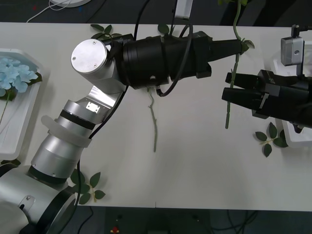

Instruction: Place the red flowers into the right box and the blue flowers into the left box. If a person shows an open palm, hand one flower to the person first, then continue sorting.

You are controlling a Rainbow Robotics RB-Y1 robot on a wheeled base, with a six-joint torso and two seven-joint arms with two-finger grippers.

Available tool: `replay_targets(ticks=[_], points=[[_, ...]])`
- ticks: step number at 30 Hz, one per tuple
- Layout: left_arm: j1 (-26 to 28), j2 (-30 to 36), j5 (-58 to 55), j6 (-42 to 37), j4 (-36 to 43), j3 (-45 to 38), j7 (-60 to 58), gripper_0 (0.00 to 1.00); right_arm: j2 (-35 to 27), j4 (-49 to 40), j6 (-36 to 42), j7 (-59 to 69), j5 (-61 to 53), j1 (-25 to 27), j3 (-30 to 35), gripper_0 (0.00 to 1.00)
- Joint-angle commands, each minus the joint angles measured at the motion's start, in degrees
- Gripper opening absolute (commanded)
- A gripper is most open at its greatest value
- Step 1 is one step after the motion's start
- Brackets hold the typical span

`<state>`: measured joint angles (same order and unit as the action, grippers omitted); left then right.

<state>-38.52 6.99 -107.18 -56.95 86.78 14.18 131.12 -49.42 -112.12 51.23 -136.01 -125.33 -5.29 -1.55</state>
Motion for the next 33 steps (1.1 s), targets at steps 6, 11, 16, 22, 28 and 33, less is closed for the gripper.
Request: replay_targets(ticks=[6, 11, 16, 22, 28, 33], points=[[-0.9, 1.0, -2.0, 0.5, 0.8, 1.8, 3.8, 0.0, 2.0, -0.5, -0.3, 1.0, -0.6, -2.0, -0.7, 0.0], [-0.7, 1.1, -2.5, 0.5, 0.8, 2.0, 4.1, 0.0, 2.3, -0.5, -0.3, 0.7, -0.6, -2.0, -0.7, 0.0], [-0.7, 1.1, -2.5, 0.5, 0.8, 2.1, 4.1, 0.0, 2.4, -0.6, -0.1, 0.5, -0.6, -2.0, -0.7, 0.0], [-0.7, 1.1, -2.5, 0.5, 0.8, 2.1, 4.1, 0.0, 2.4, -0.6, -0.1, 0.4, -0.6, -2.0, -0.7, 0.0], [-0.7, 1.1, -2.5, 0.5, 0.8, 2.1, 4.1, 0.0, 2.3, -0.5, -0.1, 0.3, -0.6, -2.0, -0.7, 0.0], [-0.7, 1.1, -2.5, 0.5, 0.8, 2.1, 4.1, 0.0, 2.4, -0.6, -0.1, 0.2, -0.7, -2.0, -0.7, 0.0]])
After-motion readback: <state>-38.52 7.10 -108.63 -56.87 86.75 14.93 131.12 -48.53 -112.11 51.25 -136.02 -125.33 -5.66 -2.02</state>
